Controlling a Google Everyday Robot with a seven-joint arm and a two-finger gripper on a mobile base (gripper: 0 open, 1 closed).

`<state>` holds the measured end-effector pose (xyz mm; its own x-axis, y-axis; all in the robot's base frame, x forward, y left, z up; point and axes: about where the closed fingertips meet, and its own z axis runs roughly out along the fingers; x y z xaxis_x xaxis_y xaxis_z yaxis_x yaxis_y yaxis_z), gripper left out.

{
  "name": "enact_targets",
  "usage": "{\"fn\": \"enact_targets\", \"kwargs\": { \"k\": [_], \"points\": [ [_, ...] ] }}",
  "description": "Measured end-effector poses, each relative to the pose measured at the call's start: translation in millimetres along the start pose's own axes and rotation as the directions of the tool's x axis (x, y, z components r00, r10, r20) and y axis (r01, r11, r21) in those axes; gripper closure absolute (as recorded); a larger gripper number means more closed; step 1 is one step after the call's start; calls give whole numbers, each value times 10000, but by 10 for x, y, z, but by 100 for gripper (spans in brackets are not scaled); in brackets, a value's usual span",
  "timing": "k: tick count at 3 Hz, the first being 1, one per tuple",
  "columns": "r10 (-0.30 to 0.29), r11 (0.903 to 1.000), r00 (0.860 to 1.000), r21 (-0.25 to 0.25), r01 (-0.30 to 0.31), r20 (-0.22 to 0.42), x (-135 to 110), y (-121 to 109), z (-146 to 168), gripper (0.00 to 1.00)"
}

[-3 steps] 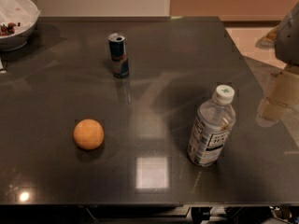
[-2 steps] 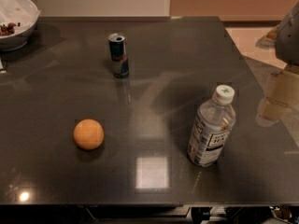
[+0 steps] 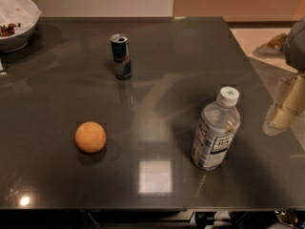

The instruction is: Knock blue plastic bottle over

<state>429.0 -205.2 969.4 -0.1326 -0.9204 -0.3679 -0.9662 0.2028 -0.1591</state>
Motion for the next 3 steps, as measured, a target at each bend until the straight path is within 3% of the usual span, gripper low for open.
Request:
{"fn": "enact_targets", "kwargs": {
  "k": [1, 2, 3],
  "points": [
    [-570, 9947, 9892, -775, 679, 1352, -132, 143, 22, 0],
    [-1108, 9823, 9645, -1207, 1429, 2399, -303, 307, 81, 0],
    [-1453, 9711, 9463, -1415, 1922, 2887, -428, 454, 196, 0]
  ]
}}
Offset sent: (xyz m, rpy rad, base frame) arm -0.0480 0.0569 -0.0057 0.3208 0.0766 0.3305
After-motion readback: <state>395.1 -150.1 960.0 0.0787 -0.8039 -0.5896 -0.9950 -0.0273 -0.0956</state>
